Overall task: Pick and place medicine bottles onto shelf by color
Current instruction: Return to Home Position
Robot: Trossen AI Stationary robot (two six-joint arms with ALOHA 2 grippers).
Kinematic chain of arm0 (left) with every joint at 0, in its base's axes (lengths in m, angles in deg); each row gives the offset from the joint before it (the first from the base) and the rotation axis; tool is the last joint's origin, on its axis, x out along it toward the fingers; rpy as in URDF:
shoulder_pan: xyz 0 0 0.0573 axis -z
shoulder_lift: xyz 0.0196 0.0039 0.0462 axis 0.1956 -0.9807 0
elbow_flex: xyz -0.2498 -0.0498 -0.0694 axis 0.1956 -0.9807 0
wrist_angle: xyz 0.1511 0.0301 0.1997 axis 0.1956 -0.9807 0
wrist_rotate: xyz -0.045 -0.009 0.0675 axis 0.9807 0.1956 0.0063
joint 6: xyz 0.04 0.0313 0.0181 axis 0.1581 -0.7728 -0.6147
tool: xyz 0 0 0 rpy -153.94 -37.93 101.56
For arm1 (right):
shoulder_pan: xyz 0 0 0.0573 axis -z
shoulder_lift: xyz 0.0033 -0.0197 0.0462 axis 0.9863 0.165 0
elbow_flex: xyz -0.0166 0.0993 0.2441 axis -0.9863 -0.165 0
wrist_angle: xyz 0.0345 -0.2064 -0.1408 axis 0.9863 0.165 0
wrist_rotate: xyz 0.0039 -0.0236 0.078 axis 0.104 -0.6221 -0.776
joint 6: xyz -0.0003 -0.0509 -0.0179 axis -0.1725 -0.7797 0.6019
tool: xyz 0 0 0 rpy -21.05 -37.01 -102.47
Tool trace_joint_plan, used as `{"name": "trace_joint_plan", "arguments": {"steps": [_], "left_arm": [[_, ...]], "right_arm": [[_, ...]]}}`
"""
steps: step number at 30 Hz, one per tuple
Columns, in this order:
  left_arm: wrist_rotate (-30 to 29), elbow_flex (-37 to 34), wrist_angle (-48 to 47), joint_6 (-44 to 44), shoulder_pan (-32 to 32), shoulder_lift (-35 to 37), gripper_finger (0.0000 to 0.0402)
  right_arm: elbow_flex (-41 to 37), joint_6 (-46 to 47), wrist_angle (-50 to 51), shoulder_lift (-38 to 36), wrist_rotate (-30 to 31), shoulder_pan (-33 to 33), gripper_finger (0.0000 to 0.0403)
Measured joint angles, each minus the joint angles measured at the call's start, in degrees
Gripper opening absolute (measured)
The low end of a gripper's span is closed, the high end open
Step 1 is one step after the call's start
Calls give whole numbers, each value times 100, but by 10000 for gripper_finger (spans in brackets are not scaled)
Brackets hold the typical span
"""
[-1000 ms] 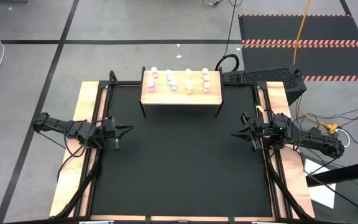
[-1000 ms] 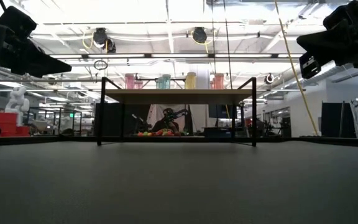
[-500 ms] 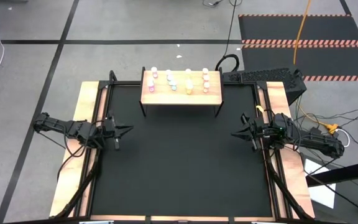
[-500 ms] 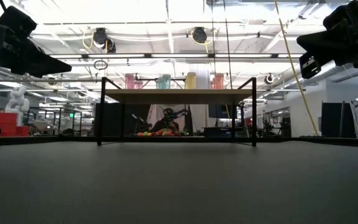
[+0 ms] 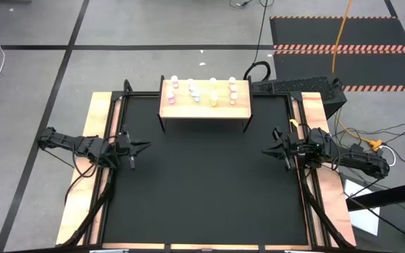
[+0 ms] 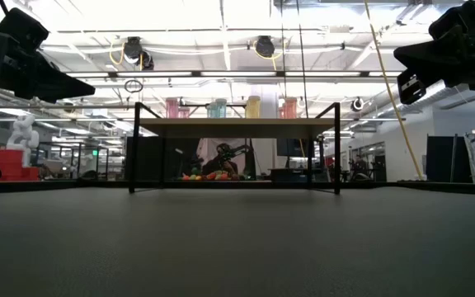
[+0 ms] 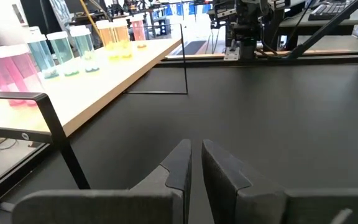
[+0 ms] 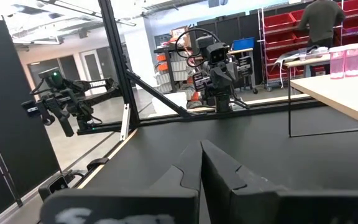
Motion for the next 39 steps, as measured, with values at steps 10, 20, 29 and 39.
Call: {"name": "trace_joint_plan", "arguments": {"steps": [10,20,29,39], "left_arm": [[2,2,1,1,-2,0,42],[2,2,2,2,-2,0,42],[2,2,0,0,0,0,42],[2,2,2,1,-1,0,42]], "right_arm": [[0,2,2,107,136,-531,0],[0,2,0,107,142,-531,0],[0,2,0,107,144,-531,0],[0,2,0,107,144,-531,0]]}}
